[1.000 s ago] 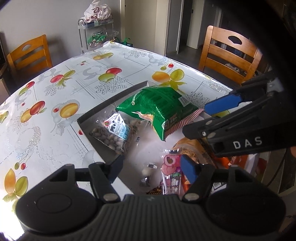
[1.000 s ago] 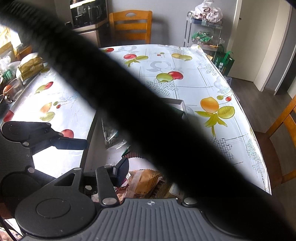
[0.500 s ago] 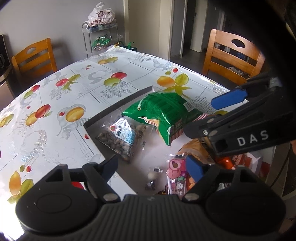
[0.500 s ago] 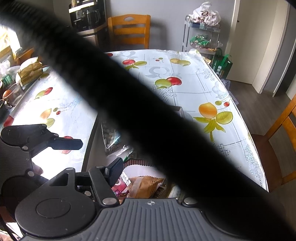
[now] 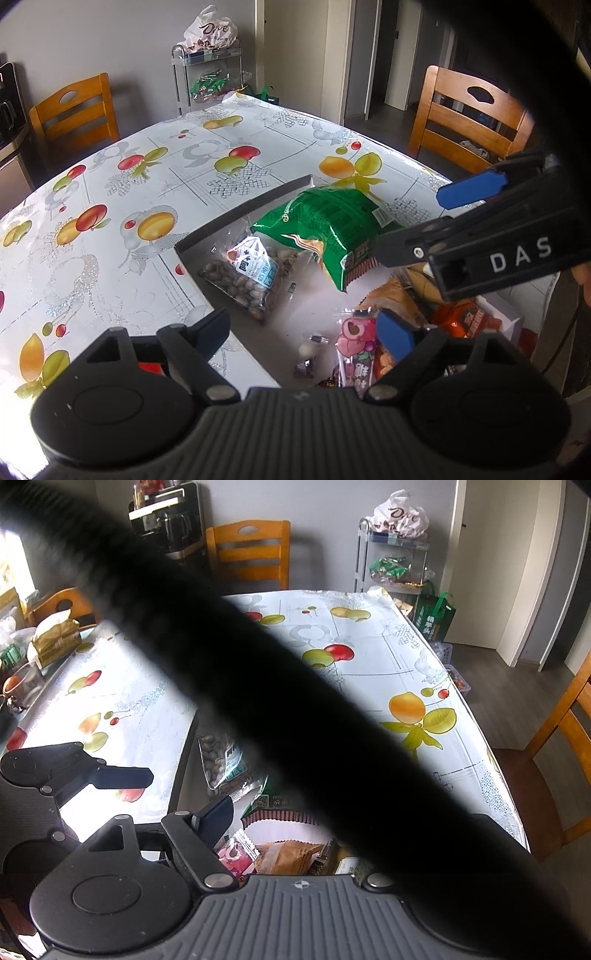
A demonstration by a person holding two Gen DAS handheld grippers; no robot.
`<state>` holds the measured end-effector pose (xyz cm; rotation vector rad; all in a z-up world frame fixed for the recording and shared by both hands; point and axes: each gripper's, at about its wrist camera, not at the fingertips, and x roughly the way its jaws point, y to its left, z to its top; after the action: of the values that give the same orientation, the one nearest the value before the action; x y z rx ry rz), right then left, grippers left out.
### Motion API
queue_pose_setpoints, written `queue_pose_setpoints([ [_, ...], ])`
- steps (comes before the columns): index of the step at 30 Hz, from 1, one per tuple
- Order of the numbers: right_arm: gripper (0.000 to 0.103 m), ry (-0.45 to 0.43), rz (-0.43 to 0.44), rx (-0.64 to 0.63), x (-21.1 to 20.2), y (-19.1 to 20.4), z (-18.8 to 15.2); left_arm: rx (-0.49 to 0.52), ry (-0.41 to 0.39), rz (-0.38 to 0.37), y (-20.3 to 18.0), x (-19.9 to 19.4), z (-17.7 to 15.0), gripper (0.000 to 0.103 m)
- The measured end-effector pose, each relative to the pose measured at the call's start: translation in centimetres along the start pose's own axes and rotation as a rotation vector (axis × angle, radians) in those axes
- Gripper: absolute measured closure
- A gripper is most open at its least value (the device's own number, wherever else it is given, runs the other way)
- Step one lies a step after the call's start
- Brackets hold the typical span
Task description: Organize snacks
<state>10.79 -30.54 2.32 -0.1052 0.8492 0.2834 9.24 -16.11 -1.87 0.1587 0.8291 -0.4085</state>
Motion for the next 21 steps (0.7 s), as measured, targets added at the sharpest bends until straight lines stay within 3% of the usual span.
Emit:
queue_pose_setpoints([
  [21,0.022,0.003,0.002,-0.009,-0.02,0.38,0.20,0.005,-0.008,0.013,0.25,-0.30,0.05,0.014],
])
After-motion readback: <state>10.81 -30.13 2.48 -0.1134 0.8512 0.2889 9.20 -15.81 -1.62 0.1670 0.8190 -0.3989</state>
